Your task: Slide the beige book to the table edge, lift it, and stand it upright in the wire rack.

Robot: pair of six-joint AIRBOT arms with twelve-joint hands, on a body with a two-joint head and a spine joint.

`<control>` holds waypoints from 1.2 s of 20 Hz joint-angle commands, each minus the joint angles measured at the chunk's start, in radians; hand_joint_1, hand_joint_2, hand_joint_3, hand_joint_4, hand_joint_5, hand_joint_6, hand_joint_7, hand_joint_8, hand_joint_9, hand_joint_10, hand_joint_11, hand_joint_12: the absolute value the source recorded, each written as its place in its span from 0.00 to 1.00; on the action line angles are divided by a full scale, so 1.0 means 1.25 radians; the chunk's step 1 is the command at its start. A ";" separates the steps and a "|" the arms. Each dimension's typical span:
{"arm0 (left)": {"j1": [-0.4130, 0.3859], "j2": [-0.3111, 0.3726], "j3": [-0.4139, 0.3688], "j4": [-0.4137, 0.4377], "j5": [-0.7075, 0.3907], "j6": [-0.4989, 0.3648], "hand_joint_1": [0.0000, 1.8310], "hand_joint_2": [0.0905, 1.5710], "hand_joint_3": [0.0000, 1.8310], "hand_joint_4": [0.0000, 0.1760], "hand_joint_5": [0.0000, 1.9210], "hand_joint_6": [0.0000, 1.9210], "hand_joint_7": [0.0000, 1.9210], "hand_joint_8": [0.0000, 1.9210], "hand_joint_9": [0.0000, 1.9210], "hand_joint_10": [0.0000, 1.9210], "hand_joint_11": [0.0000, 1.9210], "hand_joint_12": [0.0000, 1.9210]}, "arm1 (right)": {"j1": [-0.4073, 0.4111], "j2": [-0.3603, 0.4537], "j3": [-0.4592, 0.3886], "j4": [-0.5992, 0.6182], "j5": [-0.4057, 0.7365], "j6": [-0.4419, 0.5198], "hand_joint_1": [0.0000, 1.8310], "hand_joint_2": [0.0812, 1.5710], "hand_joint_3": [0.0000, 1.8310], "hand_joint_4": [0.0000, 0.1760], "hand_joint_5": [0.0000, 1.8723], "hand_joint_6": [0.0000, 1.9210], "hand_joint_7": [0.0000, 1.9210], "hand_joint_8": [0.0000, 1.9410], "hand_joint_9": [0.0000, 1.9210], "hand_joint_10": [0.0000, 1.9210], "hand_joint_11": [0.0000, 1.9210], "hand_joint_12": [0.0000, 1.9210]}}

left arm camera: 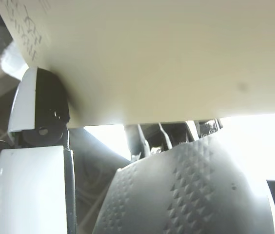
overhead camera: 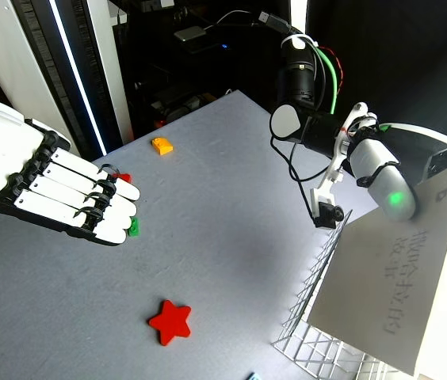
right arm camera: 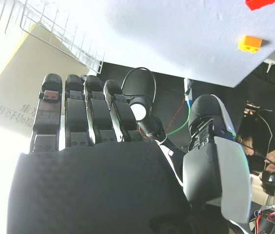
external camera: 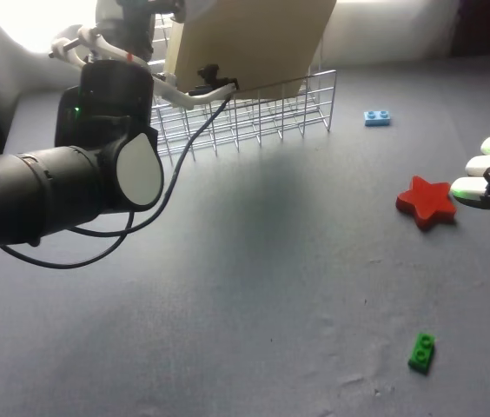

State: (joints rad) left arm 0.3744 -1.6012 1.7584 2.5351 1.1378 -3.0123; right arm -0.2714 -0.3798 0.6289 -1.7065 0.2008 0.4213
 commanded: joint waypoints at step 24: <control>0.011 0.064 -0.032 -0.004 0.049 -0.004 0.30 0.56 0.00 0.00 0.04 0.00 0.12 0.00 0.13 0.00 0.00 0.34 | 0.011 -0.004 -0.001 0.016 -0.010 -0.004 0.00 0.72 0.00 0.00 0.02 0.00 0.01 0.00 0.00 0.00 0.00 0.00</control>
State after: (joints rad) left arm 0.3931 -1.5291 1.7161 2.4851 1.0870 -3.0077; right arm -0.2714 -0.3901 0.6289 -1.7065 0.2005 0.4175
